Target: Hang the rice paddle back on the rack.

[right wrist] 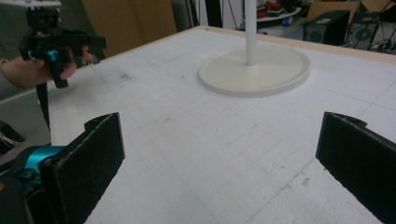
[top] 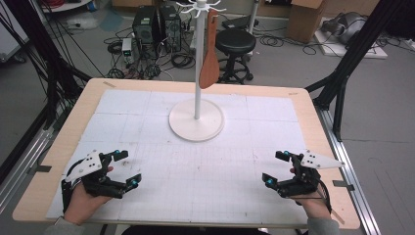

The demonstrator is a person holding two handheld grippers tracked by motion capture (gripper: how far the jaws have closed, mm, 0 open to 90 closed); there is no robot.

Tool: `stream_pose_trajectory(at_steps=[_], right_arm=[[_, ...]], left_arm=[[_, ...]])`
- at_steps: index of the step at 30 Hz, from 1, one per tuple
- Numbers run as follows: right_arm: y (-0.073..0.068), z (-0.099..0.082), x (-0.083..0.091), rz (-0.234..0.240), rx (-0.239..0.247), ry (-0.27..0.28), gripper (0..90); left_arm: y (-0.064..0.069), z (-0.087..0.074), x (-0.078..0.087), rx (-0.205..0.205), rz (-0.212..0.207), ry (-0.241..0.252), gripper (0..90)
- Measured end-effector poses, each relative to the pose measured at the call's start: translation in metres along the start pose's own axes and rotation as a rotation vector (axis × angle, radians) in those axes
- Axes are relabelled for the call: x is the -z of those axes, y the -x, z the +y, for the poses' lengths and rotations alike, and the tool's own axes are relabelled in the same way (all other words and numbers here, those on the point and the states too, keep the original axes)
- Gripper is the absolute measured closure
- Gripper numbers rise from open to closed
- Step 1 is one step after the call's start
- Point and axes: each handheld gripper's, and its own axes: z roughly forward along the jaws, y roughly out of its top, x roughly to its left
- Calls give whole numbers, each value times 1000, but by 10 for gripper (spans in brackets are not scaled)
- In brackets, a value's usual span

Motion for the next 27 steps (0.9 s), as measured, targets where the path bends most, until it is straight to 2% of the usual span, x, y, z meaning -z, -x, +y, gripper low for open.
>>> stream_pose_trajectory(at_steps=[3, 7, 14, 19, 22, 27], right_arm=[[-5, -3, 0, -37, 54, 8, 0], [-13, -6, 4, -14, 67, 29, 0], [-21, -19, 18, -13, 24, 82, 0], [-21, -28, 21, -44, -16, 115, 0], [-20, -31, 20, -47, -32, 113, 0], [-19, -31, 17, -48, -30, 112, 0]], left_arm=[[1, 0, 3, -3, -6, 8, 23], [3, 0, 3, -8, -16, 10, 23], [6, 1, 5, -9, -25, 28, 23], [9, 1, 7, -11, -30, 32, 23], [11, 1, 9, -13, -28, 41, 23], [11, 0, 13, -6, -16, 45, 23]])
